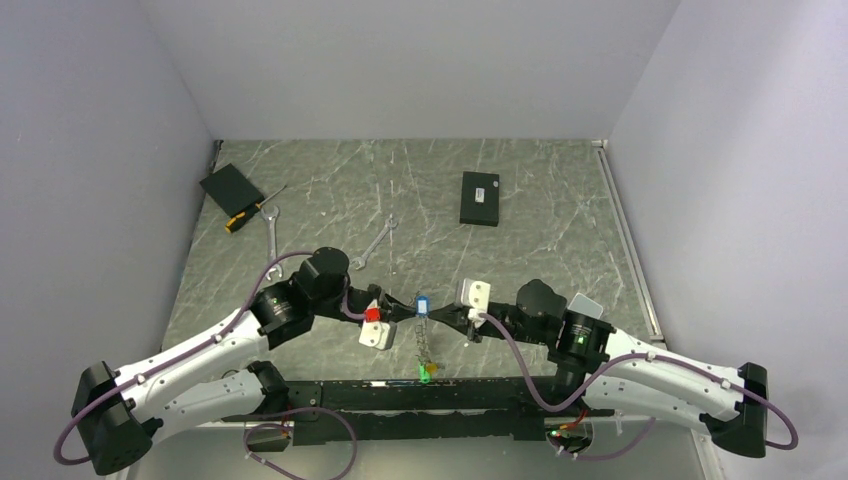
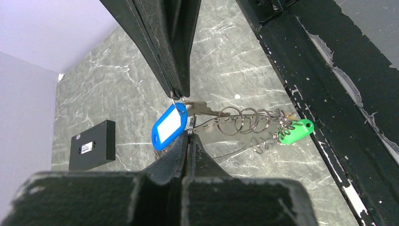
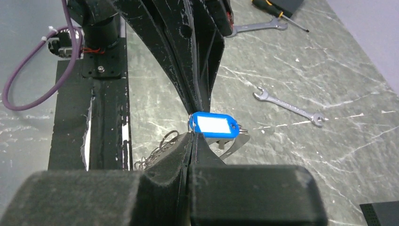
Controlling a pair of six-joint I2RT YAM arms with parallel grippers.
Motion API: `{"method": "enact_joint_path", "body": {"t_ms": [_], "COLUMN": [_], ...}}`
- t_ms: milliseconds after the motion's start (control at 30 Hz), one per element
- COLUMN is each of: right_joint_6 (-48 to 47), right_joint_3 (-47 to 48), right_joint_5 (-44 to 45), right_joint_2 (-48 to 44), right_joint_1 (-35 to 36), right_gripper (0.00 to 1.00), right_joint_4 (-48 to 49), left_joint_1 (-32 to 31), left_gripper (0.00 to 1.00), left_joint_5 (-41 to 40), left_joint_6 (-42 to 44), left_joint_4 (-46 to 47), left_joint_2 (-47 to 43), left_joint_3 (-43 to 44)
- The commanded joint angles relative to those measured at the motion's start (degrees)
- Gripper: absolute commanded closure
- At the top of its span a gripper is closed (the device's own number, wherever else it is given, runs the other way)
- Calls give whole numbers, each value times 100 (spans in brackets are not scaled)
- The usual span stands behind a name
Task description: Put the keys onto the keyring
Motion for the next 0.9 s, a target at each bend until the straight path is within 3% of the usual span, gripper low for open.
{"method": "enact_joint_path", "body": {"t_ms": [0,167,367,567,867], "right_joint_6": [37,65,320,661,927], "right_joint_3": [199,187,199,230,44], "right_joint_5": [218,1304,2156,2348,3001], "right_joint_2": [-52,-103,88,266,202], "right_joint_1": [22,22,21,17,21], "right_gripper": [100,100,100,100,100], "right_joint_4": [50,49,-68,-43,-28], "left_joint_1": [-15,-17,-17,-21,-35], "left_gripper": [100,100,100,100,100], "left_joint_5": [129,133,-291,-427,-372], "left_joint_6": [-183,-408,-876,-1067,-833], "left_joint_4": [218,383,1263,1848,1973], "left_joint_2": [46,144,389,678,1299], "left_joint_3": [71,-62,-451,-685,-645]}}
